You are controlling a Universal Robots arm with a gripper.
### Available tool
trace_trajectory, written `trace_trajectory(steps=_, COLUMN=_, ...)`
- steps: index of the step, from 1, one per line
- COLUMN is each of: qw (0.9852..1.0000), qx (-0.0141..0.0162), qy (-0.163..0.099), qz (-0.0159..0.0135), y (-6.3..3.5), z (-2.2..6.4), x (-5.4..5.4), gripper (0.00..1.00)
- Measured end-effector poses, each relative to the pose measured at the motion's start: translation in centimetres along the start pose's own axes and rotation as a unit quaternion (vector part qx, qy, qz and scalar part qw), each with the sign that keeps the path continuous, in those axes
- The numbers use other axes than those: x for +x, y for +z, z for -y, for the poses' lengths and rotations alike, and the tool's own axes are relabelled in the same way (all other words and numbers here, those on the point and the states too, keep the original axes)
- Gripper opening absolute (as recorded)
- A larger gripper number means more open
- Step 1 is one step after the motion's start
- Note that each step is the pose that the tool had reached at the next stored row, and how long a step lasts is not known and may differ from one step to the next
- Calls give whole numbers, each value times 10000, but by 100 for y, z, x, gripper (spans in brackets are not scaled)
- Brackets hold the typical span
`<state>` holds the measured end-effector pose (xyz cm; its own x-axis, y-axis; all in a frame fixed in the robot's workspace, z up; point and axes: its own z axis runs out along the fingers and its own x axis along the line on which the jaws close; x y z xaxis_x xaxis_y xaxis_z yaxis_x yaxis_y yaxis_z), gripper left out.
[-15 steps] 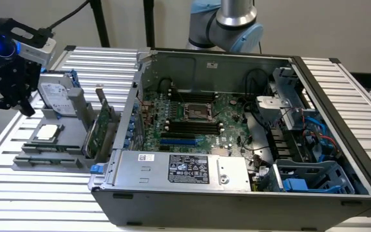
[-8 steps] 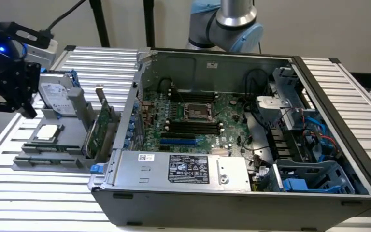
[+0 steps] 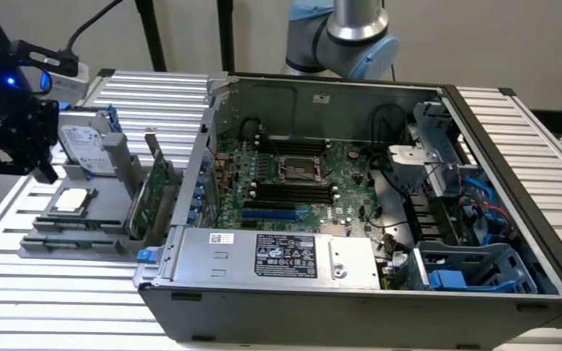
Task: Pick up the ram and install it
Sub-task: 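Pick up the ram and move it above insertion slot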
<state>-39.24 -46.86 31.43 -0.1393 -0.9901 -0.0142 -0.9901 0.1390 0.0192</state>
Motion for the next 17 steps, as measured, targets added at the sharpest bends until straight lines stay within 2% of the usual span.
trace_trajectory(steps=6, qw=9997, qx=-6, qy=-253, qz=47, y=58, z=-38, x=37, gripper=0)
trace_trajectory(steps=7, qw=9996, qx=-6, qy=-261, qz=49, y=61, z=-39, x=46, gripper=100)
trace_trajectory(steps=13, qw=9995, qx=-8, qy=-296, qz=65, y=98, z=-36, x=62, gripper=100)
trace_trajectory(steps=17, qw=9995, qx=-10, qy=-320, qz=74, y=160, z=-33, x=76, gripper=100)
